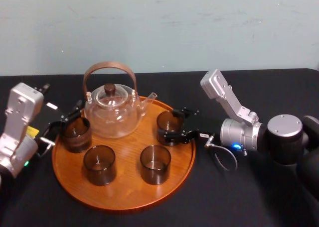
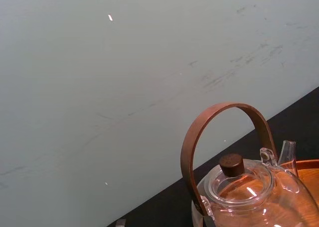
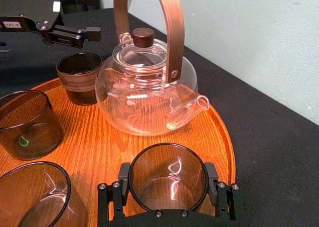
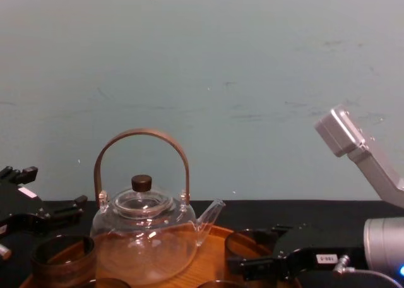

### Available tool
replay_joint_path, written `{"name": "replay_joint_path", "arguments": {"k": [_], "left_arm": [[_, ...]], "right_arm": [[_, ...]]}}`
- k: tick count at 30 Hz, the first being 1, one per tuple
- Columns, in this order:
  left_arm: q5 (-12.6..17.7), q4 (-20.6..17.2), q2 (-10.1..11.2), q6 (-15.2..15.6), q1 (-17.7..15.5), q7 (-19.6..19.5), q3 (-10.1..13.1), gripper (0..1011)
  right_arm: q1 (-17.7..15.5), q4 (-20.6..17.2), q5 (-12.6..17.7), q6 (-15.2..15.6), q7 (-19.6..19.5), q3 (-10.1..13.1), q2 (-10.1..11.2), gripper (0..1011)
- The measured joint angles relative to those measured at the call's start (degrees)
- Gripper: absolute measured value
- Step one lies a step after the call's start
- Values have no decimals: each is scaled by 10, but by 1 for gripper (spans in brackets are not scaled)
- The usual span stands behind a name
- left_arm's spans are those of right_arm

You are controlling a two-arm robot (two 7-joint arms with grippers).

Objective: Pick up the glass from the table and place it on the tray.

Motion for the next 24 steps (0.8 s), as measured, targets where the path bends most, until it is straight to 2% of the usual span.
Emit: {"name": "replay_joint_path", "arguments": {"k": [10,16,24], "left_arm": [[0,0,0,0,0,0,0,1001],[0,0,0,0,0,0,0,1001],[0,0,0,0,0,0,0,1001]], "right_arm": [[0,0,1,1,0,0,0,905],[-1,0,0,2,0,0,1,1002],[-1,0,1,2,1,0,1,1002]]}}
